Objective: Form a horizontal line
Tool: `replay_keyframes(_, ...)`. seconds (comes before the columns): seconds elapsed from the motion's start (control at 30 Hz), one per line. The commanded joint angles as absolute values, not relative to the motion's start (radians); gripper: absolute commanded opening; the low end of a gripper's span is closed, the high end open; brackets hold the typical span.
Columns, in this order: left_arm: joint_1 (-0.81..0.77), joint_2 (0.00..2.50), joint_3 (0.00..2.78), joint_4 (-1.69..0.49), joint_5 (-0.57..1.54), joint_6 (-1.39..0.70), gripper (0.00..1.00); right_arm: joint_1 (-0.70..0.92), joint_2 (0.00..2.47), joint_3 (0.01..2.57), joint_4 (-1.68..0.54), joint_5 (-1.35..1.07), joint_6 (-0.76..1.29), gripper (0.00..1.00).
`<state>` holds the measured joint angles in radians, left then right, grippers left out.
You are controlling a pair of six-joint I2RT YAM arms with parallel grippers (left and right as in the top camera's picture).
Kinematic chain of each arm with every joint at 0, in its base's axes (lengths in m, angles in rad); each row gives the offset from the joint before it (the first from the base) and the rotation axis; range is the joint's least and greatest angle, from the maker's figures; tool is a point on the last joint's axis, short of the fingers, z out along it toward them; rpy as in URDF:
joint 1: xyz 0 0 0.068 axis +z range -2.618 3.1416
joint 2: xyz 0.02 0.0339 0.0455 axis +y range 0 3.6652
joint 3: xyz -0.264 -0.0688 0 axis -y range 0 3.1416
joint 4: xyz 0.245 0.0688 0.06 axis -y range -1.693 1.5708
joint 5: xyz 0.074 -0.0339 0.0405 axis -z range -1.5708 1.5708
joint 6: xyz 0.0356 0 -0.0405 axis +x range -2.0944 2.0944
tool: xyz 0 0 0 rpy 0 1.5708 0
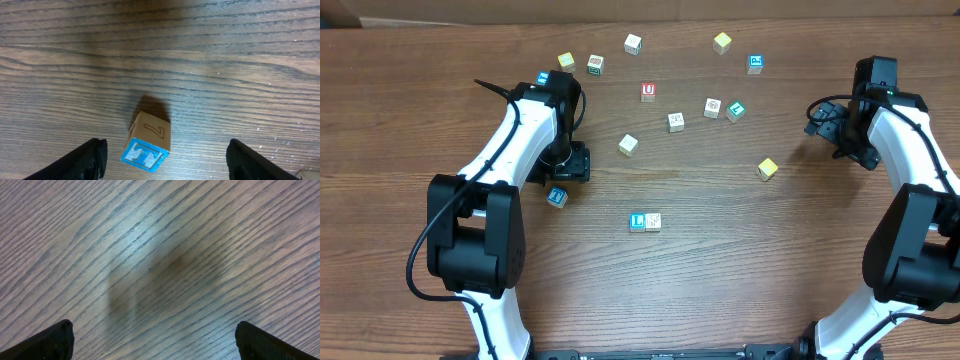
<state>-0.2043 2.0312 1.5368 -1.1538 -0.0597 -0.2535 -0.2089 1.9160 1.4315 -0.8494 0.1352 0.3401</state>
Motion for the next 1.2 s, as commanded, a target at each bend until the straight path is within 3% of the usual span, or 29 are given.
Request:
replay_keyframes(0.0,-0.211,2.035,1.525,-1.151,-0.049,-0.231,0.75,-0.210,1.895,1.452,-0.846,0.141,0.339,1.00)
replay_keyframes(0.63,-0.211,2.035,1.493,-1.168,-0.062,-0.231,0.78,-0.210,1.895,1.452,-0.846,0.141,0.339,1.00)
replay_keyframes(0.87,-0.211,2.035,1.448,-1.148,-0.063,-0.231,0.71,-0.210,1.895,1.452,-0.846,0.141,0.339,1.00)
replay_keyframes(1.0,-0.210,2.035,1.446,-1.147,-0.065,-0.230,0.78,-0.210,1.895,1.452,-0.846,0.141,0.339,1.00)
replay_keyframes(1.1,-0.209,2.031,1.490,-1.191,-0.102,-0.233,0.74,-0.210,1.895,1.452,-0.846,0.141,0.339,1.00)
replay_keyframes(1.17,-0.209,2.003,1.521,-1.199,-0.111,-0.234,0.77,-0.210,1.895,1.452,-0.846,0.141,0.339,1.00)
